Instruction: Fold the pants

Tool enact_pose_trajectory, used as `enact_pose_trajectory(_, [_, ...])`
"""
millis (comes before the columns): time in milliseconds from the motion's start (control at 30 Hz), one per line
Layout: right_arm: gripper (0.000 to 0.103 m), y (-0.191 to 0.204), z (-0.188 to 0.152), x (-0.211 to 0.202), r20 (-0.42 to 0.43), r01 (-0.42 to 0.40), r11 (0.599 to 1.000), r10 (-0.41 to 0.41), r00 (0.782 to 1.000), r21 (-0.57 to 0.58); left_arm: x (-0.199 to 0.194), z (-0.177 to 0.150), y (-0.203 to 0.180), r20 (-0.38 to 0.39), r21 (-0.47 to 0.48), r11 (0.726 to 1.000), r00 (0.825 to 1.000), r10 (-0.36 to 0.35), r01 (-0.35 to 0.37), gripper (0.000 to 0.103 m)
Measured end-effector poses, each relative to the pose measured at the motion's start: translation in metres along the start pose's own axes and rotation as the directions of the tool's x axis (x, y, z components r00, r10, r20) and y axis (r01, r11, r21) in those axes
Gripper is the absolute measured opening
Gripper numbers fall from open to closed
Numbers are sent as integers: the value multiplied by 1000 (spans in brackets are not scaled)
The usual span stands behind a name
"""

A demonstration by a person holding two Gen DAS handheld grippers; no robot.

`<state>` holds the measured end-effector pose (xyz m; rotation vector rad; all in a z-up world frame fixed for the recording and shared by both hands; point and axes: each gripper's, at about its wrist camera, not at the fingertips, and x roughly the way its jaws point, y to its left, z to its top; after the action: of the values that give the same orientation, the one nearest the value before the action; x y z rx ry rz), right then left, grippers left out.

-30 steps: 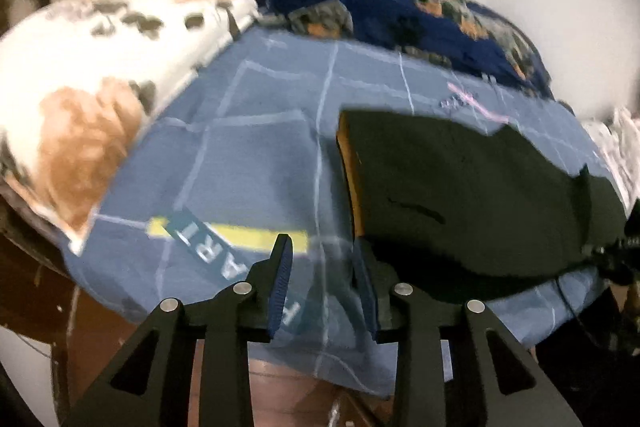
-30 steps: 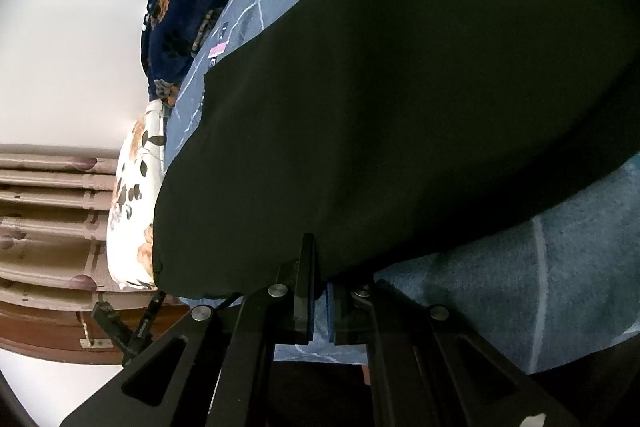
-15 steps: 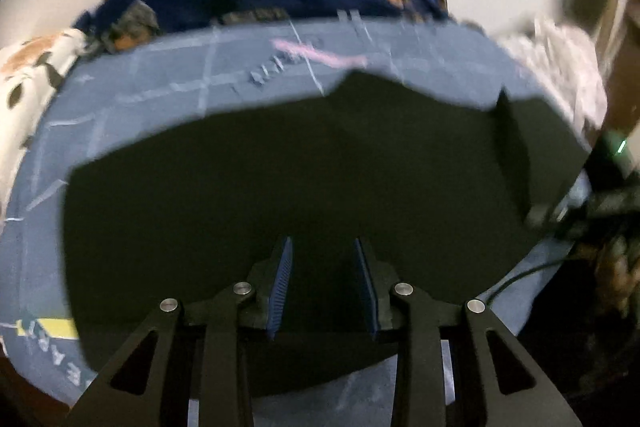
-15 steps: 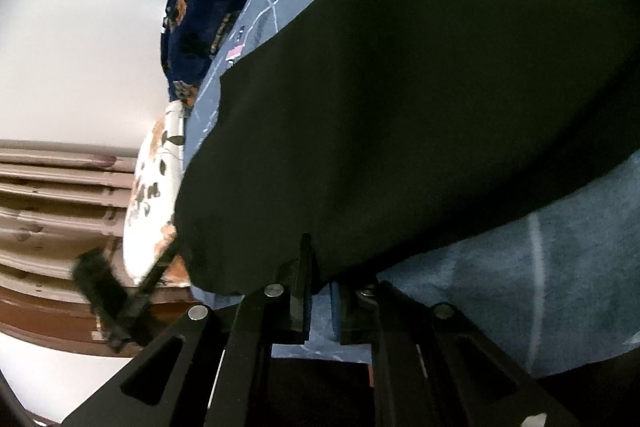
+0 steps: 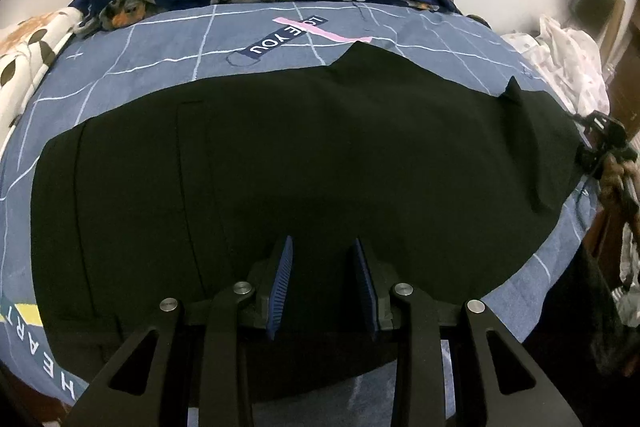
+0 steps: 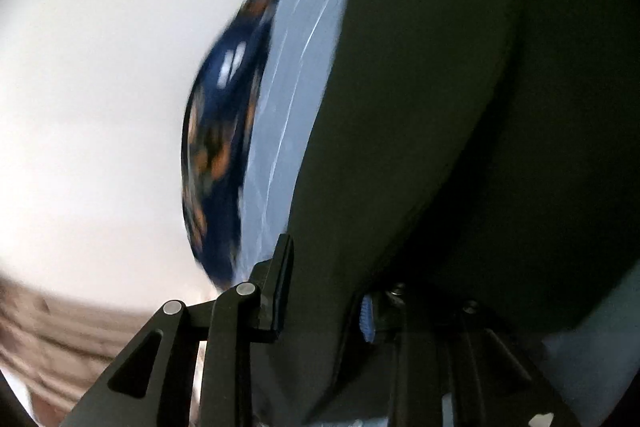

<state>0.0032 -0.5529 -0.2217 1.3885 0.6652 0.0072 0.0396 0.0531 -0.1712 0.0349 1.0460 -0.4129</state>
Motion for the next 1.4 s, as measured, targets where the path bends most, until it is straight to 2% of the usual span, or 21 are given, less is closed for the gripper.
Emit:
enact_pose_trajectory(33, [25,-4,16,-5,13,-17,1000,17,1000,16,1,0,-1,0,1,1000,1000,2,-2,33])
enact_pose_trajectory(100, [25,-6,37,-16,66,-2,1000,0,998,20,1,0,-1,0,-4,1000,1000,2,-2,33])
enact_pose_trajectory(167, [27,-10,55,-23,80,-11,1000,9,997,28,1,0,1,3,-8,1000,1000,0,0,33])
enact_pose_trajectory(233, [7,-10,62,-26,70,25,1000,-26,997,19,1,0,1,7,-5,1000,1000,1,-1,33])
enact_pose_trajectory(333, [5,-5,61,-30,63,106,993,-102,993,-53,1,0,0,8,-3,1000,1000,9,-9,33])
enact_pose_trajectory(467, [4,-2,58,-60,121,105,989,-92,988,-103,1,1,-1,5,8,1000,1000,17,-17,33])
enact_pose_trajectory(667, [4,-24,59,-101,169,118,990,-105,980,-73,2,0,-2,2,22,1000,1000,-20,20,33])
enact_pose_trajectory(767, [4,-44,61,-103,156,128,991,-122,980,-31,2,-2,-4,7,39,999,1000,-25,25,34])
enact_pose_trajectory(867, [2,-55,63,-103,153,90,996,-87,984,-13,2,-4,-5,16,59,998,999,-30,29,35])
enact_pose_trajectory(1100, [3,-62,67,-102,113,14,999,-20,993,49,2,-4,-5,20,43,999,999,-33,32,36])
enact_pose_trajectory(1233, [10,-54,66,-105,139,35,999,-37,990,18,2,-4,-7,21,48,998,999,-35,34,40])
enact_pose_trajectory(1333, [8,-49,69,-109,172,111,994,-106,979,-20,2,-4,-9,24,54,998,999,-37,36,45])
enact_pose_trajectory(1400, [6,-52,69,-109,168,117,993,-111,979,-26,2,-5,-10,28,60,998,999,-36,34,46])
